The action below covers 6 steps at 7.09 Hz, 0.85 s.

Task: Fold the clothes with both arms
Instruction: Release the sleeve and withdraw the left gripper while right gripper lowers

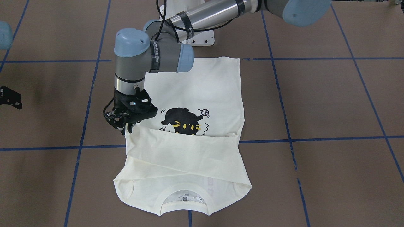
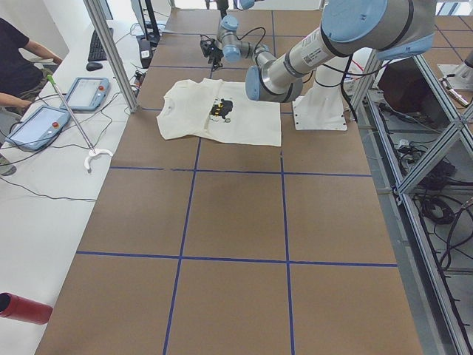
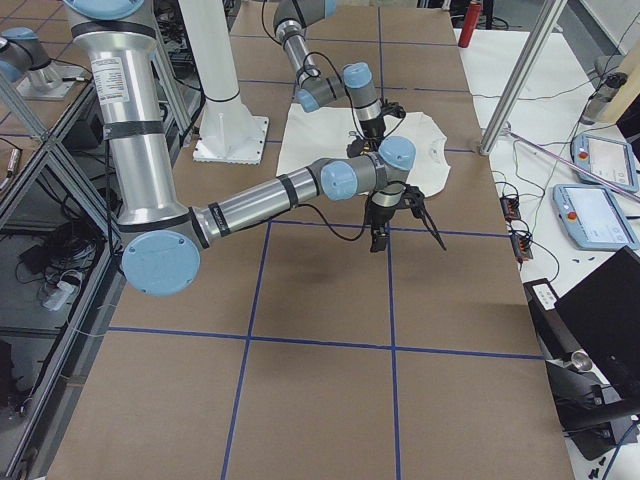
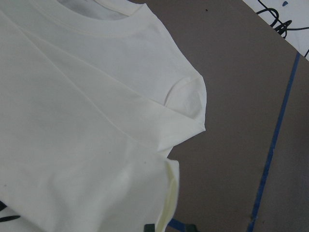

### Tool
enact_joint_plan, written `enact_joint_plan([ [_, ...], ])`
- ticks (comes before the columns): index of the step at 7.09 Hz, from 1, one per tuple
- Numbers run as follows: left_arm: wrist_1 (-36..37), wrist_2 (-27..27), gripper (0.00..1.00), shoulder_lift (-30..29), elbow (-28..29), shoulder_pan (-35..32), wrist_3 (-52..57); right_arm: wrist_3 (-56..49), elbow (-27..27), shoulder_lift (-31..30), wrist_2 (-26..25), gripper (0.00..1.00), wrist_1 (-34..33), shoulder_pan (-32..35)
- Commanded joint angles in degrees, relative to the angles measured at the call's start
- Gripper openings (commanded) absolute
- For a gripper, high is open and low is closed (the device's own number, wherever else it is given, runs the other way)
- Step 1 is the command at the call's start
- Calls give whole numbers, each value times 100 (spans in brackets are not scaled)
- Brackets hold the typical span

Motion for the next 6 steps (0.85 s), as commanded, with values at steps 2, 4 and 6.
enact_joint_plan([
  [2,389,-492,100,946,-1291,-187,763,223,148,158,72,100,9,-163],
  [4,1259,-812,100,2367,-3309,-293,1378,1939,631,219,-155,100,444,-960],
  [6,1954,-1232,100,4228,-5610,-494,2414,4335,650,150,-1144,100,2005,-2319],
])
